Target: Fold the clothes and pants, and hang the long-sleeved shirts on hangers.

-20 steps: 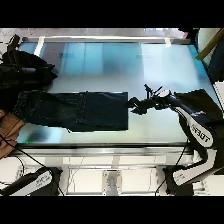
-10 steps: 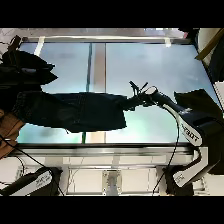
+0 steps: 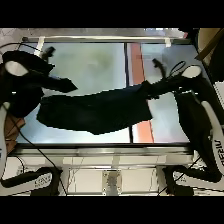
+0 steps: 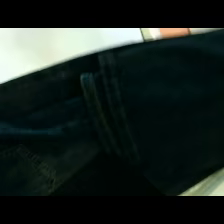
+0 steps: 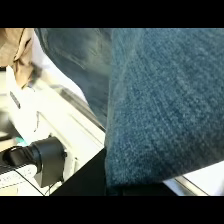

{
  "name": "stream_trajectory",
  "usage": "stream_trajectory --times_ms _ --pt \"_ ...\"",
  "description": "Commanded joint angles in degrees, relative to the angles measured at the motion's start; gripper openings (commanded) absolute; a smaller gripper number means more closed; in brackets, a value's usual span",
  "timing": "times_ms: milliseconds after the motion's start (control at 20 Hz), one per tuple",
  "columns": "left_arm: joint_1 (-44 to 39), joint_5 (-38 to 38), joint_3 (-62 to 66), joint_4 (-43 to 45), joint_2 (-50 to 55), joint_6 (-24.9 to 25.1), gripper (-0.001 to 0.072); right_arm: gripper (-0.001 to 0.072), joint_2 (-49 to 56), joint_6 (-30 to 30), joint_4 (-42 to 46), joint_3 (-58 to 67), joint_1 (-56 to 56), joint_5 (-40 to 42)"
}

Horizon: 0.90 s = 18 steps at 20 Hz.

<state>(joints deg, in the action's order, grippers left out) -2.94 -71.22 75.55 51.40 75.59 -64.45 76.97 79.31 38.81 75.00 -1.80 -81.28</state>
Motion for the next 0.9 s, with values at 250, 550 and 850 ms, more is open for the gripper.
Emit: stream_trajectory --times_ms 250,550,850 --pt "-23.89 14.91 0.00 -1.40 19.21 0.79 0.0033 0.0026 1.29 12.96 7.39 17.29 4.24 -7.89" --pt "-26.86 27.74 0.04 -3.39 24.20 -1.79 0.0033 0.0027 6.69 13.84 8.39 17.90 -2.93 -6.88" --pt "-18.84 15.30 0.04 4.09 18.64 -2.43 0.0033 0.0026 8.17 16.31 8.00 21.66 -10.95 2.01"
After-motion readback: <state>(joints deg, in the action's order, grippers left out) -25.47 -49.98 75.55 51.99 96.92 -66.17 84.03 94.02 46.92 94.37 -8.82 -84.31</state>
